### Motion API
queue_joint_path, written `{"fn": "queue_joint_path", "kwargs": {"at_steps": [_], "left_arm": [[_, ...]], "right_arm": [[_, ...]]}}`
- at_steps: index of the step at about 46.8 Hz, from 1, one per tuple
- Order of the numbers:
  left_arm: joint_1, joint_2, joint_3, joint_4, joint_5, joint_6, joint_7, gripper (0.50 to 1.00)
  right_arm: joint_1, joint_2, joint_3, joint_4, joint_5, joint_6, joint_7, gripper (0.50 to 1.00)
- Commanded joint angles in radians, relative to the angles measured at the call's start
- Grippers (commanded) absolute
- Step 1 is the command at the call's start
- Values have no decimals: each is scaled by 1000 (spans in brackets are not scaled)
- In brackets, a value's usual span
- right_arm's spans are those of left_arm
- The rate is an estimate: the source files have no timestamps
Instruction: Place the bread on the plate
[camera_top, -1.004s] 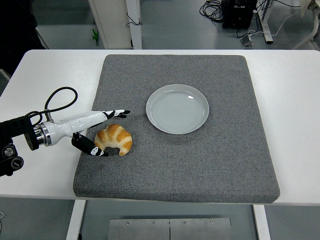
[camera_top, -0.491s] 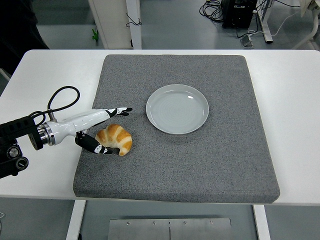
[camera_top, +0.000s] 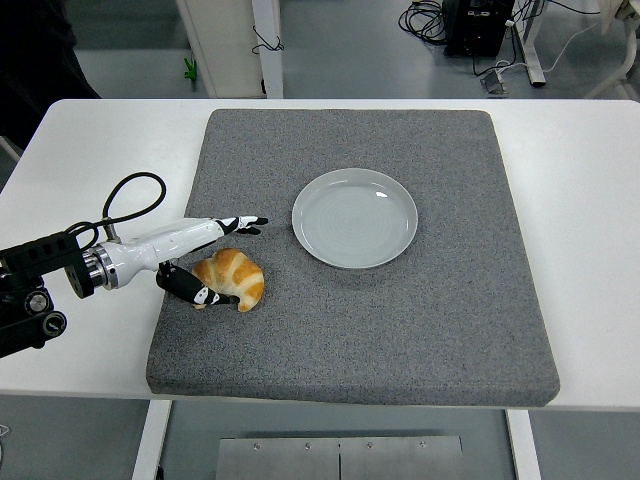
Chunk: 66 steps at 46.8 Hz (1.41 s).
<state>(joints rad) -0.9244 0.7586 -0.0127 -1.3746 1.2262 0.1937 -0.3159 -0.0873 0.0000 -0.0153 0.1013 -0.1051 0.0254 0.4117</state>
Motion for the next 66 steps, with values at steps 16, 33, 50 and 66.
{"fn": "queue_joint_path", "kwargs": {"at_steps": [16, 33, 50, 66], "left_arm": [[-1, -8, 23, 2, 1, 0, -23, 833], [-4, -8, 30, 3, -5, 0, -77, 765], [-2, -7, 31, 17, -5, 0, -77, 761], [1, -4, 31, 17, 4, 1, -80, 757]], "right_arm": [[0, 0, 0, 0, -1, 1, 1, 1000], [0, 0, 0, 0, -1, -1, -1, 1000], [0, 0, 1, 0, 1, 1, 1, 1000], [0, 0, 0, 0, 1, 1, -1, 1000]]}}
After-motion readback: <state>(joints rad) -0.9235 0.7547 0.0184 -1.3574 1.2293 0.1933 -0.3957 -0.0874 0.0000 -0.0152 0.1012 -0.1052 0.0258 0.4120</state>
